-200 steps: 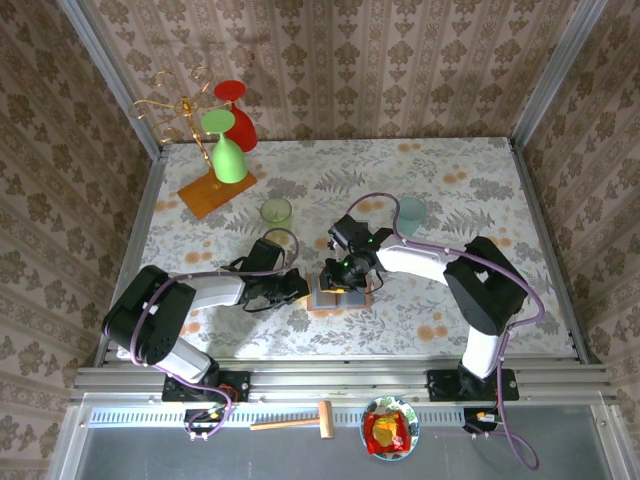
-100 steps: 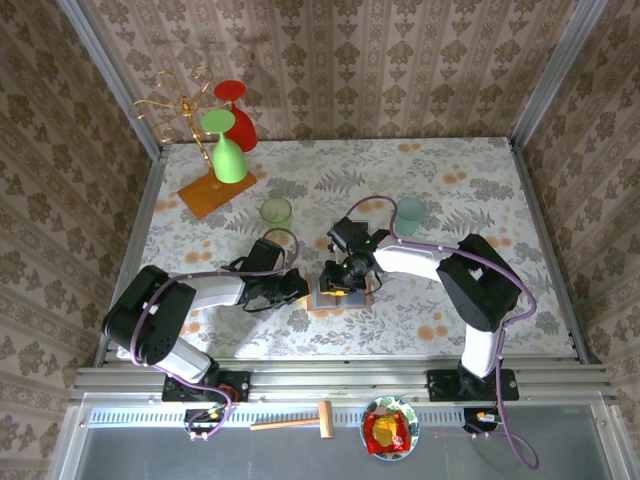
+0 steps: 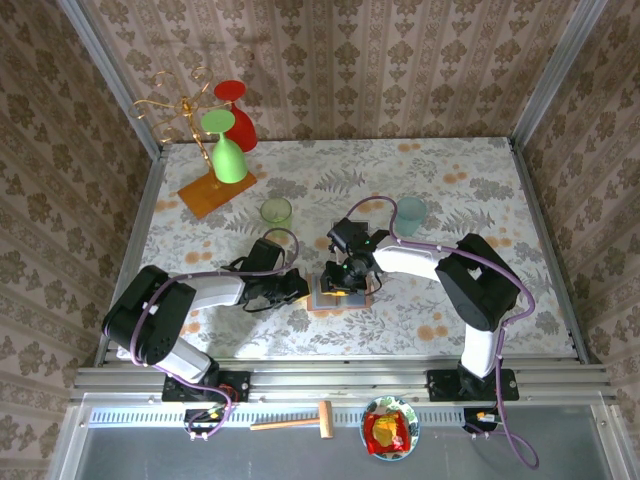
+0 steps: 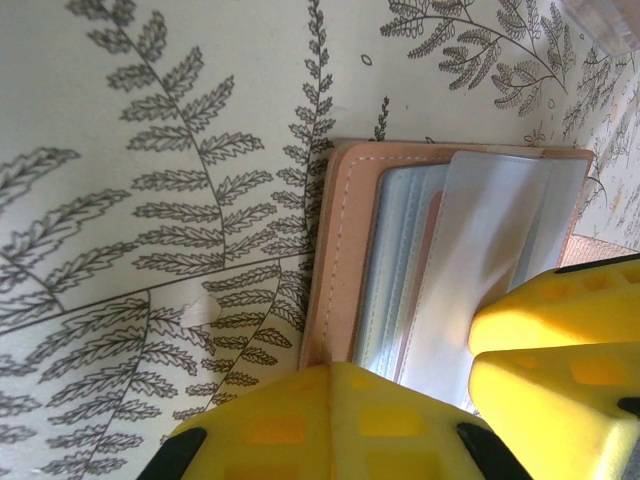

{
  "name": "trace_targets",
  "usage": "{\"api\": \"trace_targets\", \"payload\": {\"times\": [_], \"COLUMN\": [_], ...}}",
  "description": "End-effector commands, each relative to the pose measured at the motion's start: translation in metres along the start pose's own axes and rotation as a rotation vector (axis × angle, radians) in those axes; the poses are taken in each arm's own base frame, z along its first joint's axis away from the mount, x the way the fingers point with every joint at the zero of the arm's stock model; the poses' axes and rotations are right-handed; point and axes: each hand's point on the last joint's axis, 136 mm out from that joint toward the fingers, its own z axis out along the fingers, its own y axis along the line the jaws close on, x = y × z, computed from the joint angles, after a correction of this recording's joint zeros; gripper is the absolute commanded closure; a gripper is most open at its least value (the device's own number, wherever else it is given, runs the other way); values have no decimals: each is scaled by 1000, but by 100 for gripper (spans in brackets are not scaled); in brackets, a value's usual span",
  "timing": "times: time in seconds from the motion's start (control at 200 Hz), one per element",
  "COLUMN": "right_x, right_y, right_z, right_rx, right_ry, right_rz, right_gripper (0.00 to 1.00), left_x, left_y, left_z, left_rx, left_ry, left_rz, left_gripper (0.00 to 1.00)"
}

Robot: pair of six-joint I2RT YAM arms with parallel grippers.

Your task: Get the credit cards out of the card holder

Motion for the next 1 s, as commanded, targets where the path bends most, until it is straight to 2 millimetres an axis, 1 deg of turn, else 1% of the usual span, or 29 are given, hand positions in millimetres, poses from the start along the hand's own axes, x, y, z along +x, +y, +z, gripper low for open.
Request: {"api": "trace_targets", "payload": {"times": [0.0,0.315,0.525,0.665,0.835,0.995], "right_x": [7,8,9,8,6,4], "right_y": [-16,-20,-25,-25,-20,-19], "right_z": [-6,-12,-13,-13,-10,-10], "right_rx": [54,55,54,25,-65,-138], "right_ry": [0,-5,-5,-11,-19,-31], "right_rz": [14,14,22,31,60,95], "right_gripper": [70,70,70,70,70,71], "left_x": [7,7,6,5,1,-3], "left_y": [13,14,13,11,4,-9], "left_z": [1,0,0,-1,-3,-9], "left_rx": [-31,-33,-33,-31,-26,-17], "left_ry": [27,26,25,24,20,6], "left_rz": [-29,-31,-30,-29,-22,0], "left_gripper": [92,92,92,92,92,89]}}
